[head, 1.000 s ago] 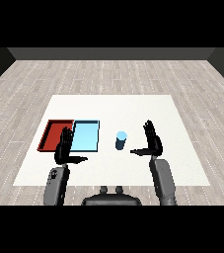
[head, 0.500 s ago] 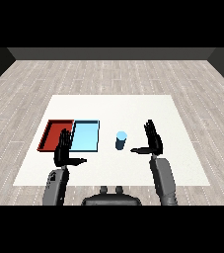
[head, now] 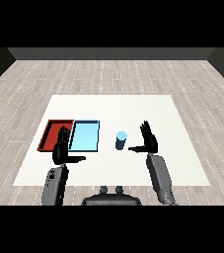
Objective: Pick the blue can and put it in the blue box
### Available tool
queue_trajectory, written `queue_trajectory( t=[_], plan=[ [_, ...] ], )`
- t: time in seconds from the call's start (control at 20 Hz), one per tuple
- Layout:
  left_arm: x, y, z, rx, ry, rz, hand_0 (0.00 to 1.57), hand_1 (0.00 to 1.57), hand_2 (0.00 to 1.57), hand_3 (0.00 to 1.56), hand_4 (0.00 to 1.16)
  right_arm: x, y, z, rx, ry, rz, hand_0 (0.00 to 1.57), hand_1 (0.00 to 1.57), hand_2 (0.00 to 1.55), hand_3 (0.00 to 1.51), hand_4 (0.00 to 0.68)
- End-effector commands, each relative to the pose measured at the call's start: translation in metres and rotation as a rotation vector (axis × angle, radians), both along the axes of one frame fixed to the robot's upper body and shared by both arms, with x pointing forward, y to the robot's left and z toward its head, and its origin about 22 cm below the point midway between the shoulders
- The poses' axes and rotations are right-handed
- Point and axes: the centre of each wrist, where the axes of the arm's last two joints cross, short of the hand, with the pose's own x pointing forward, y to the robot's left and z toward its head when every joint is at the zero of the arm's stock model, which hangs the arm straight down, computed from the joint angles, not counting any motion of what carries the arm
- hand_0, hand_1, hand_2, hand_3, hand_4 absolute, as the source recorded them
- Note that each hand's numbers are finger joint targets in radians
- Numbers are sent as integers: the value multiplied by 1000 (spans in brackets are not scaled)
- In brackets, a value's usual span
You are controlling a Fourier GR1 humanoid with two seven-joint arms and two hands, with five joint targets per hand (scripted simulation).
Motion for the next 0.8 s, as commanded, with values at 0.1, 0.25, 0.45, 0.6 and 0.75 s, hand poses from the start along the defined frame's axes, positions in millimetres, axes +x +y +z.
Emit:
queue_trajectory(
  t=[0.1,0.25,0.45,0.6,0.75],
  plan=[
    [-9,4,-20,1,10,16,0,0,0,0,0,13,11,-2,12,43,-3,0,0,0,0,0],
    [-2,8,-24,1,-5,13,0,0,0,0,0,17,11,-22,46,69,-4,0,0,0,0,0],
    [6,-6,-8,-25,-26,4,0,0,0,0,0,15,42,-31,24,107,-6,0,0,0,0,0],
    [7,-4,1,-31,-11,3,0,0,0,0,0,1,34,-26,39,115,6,0,0,0,0,0],
    [8,6,6,-30,-16,6,0,0,0,0,0,-6,40,-36,55,105,-11,0,0,0,0,0]
  ],
)
